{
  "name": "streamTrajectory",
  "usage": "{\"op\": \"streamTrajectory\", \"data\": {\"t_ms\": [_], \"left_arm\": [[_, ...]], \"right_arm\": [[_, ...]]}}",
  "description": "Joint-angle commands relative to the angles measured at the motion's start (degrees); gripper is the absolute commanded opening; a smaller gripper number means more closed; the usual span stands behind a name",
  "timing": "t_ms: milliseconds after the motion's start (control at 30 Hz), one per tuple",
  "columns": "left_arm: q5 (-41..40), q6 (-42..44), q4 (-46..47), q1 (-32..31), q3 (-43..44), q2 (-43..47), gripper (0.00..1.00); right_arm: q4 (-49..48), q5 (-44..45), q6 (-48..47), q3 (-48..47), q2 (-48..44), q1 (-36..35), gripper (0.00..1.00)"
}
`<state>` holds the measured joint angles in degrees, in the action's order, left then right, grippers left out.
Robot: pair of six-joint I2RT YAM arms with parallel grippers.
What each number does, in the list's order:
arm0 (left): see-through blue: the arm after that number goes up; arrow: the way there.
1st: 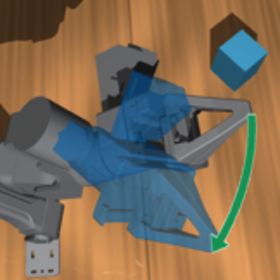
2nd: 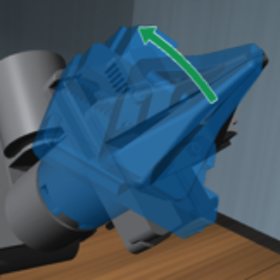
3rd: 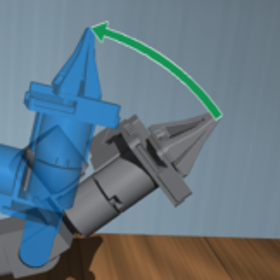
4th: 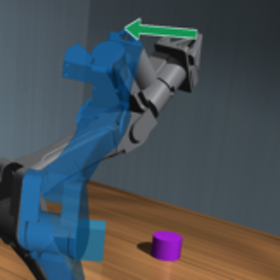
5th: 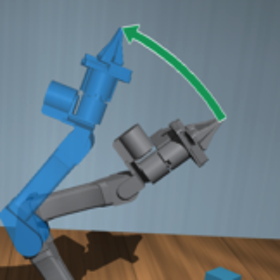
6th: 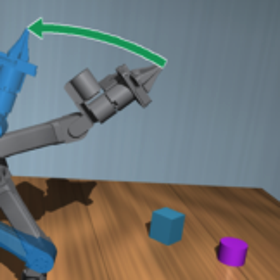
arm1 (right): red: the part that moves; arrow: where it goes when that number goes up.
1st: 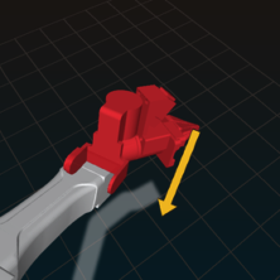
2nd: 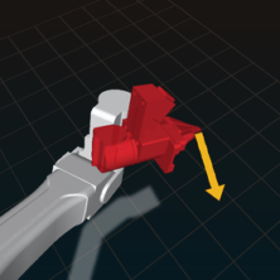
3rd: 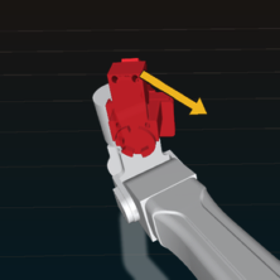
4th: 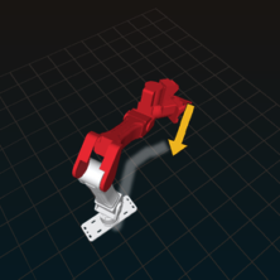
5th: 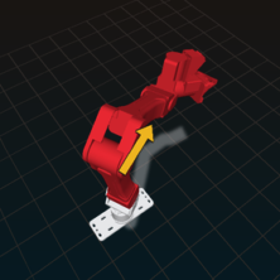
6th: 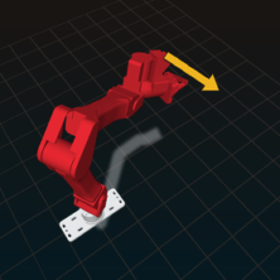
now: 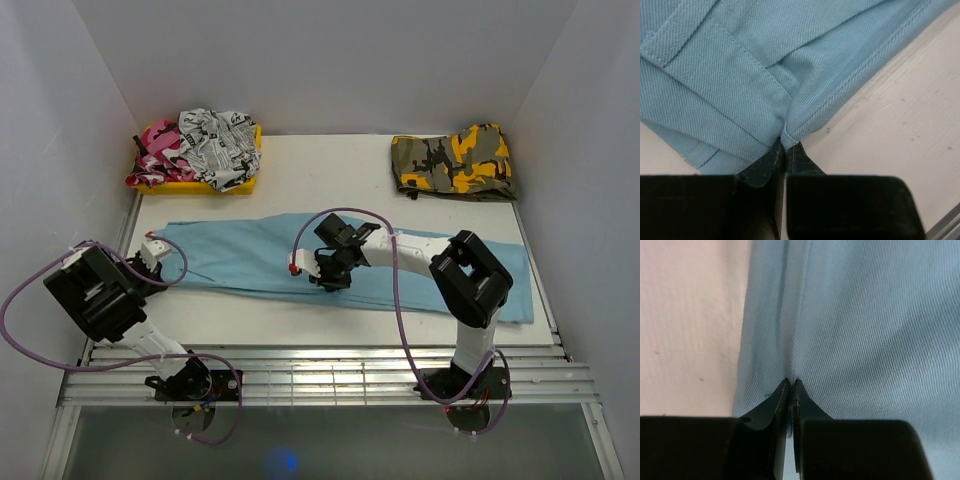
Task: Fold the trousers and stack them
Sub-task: Fold the trousers
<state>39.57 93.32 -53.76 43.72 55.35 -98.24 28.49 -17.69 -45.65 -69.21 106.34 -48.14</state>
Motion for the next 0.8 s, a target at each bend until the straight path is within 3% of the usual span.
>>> {"op": "streamTrajectory", "data": {"t_ms": [0, 67, 133, 167, 200, 233, 267, 333, 400, 567, 700, 767], "left_arm": [[-6.71, 2.04, 6.31, 2.24, 3.79, -2.49, 0.00], [-3.55, 3.71, 4.37, 3.21, 4.24, -0.83, 0.00], [-0.82, 4.06, 4.10, 3.30, 3.63, 2.16, 0.09], [-0.46, 4.93, 3.92, 3.30, 3.19, 3.04, 0.23], [0.50, 4.94, 3.66, 3.30, 3.27, 4.79, 0.27], [1.20, 4.94, 2.88, 3.56, 3.88, 5.24, 0.33], [2.51, 4.51, 0.08, 3.91, 5.10, 5.51, 0.38], [8.29, 3.46, -6.49, 5.22, 11.40, 4.81, 0.59], [11.57, -1.45, -9.77, 5.32, 16.78, 3.41, 0.86], [22.37, -13.94, -11.63, 4.53, 28.31, 1.29, 0.94], [21.08, -22.55, -4.53, -0.91, 23.15, 4.45, 0.94], [19.15, -28.00, 2.38, -4.16, 18.85, 7.25, 0.94]], "right_arm": [[4.12, -5.24, 1.79, 1.62, -0.96, -3.36, 0.08], [3.94, -6.29, 3.11, 2.06, -0.96, -3.63, 0.08], [3.68, -5.95, 3.81, 1.89, -0.18, -3.63, 0.09], [3.68, -5.51, 3.99, 1.80, 0.00, -3.63, 0.12], [3.68, -5.34, 3.90, 1.71, 0.00, -3.63, 0.17], [3.85, -5.33, 4.07, 1.71, -0.26, -3.63, 0.33], [4.03, -5.77, 4.51, 1.54, -0.70, -3.54, 0.38], [4.55, -7.00, 5.13, 0.75, -2.80, -2.67, 0.53], [5.70, -10.59, 5.74, -0.74, -5.60, -1.35, 0.60], [6.14, -22.88, 11.10, -11.80, -7.47, 9.80, 0.67], [0.36, -27.21, 22.16, -21.65, -0.99, 18.24, 0.68], [-3.25, -26.88, 33.21, -26.47, 2.27, 20.98, 0.72]]}}
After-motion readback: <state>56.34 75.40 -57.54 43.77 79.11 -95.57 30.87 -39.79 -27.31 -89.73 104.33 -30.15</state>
